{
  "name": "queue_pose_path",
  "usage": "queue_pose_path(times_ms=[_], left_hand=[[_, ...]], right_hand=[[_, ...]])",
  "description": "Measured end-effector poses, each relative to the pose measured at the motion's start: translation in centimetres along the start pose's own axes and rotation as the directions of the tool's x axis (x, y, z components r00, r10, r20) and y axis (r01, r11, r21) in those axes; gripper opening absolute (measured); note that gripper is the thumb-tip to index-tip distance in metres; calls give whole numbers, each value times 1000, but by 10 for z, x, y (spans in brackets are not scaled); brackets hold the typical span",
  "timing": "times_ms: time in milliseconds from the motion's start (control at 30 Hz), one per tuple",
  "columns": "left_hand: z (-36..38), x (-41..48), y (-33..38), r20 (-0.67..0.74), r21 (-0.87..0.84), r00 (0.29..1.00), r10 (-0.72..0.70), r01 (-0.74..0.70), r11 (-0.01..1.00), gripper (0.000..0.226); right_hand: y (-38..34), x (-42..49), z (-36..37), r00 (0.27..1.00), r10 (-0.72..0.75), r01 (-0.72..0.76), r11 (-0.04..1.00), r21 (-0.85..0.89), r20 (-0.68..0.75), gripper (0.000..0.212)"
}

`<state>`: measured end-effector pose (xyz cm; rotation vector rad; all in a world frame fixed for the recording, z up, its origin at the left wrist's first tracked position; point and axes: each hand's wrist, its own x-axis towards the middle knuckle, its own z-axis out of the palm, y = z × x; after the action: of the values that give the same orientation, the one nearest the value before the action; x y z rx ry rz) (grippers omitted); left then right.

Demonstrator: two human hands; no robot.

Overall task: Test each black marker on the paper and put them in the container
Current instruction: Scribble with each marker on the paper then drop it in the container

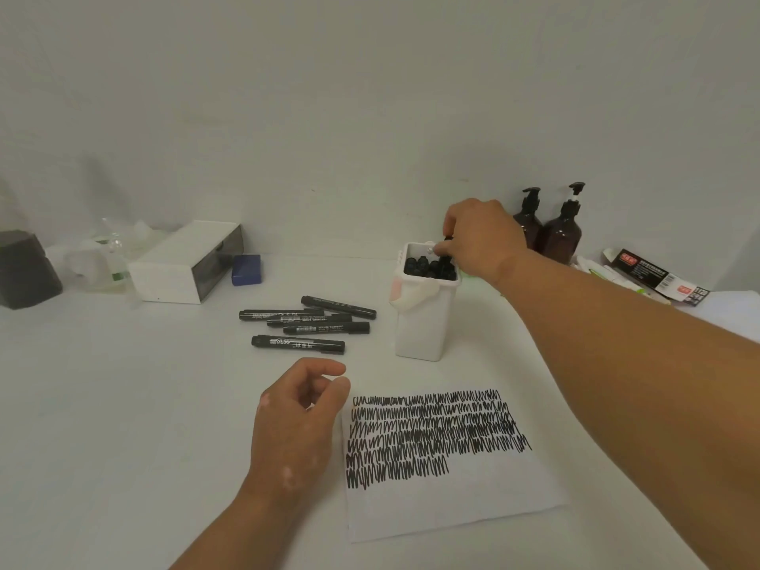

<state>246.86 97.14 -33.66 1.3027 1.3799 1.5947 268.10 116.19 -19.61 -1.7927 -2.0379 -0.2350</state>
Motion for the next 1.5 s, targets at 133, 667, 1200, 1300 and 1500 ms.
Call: queue_pose_path(times_ms=[133, 667, 1200, 1300, 1500], left_hand=[[0, 0, 0, 5, 7, 1000, -3, 3, 1000, 11], [-2, -1, 4, 24, 67, 999, -29, 28, 997, 10], [13, 7, 1, 41, 431, 994, -100, 73, 900, 22], [7, 39, -3, 159, 720, 985, 73, -166, 674, 25], [-12, 91, -18, 280, 955, 959, -33, -275, 107, 52]], right_hand=[[2, -2, 7, 999, 23, -24, 1000, 12, 30, 35], [40, -109, -4, 943, 321, -180, 719, 671, -91, 13], [43, -233, 29, 995, 66, -99, 775, 624, 76, 14], [46, -232, 31, 995, 65, -100, 760, 642, 78, 13], [51, -230, 34, 991, 68, -129, 749, 650, 118, 12]])
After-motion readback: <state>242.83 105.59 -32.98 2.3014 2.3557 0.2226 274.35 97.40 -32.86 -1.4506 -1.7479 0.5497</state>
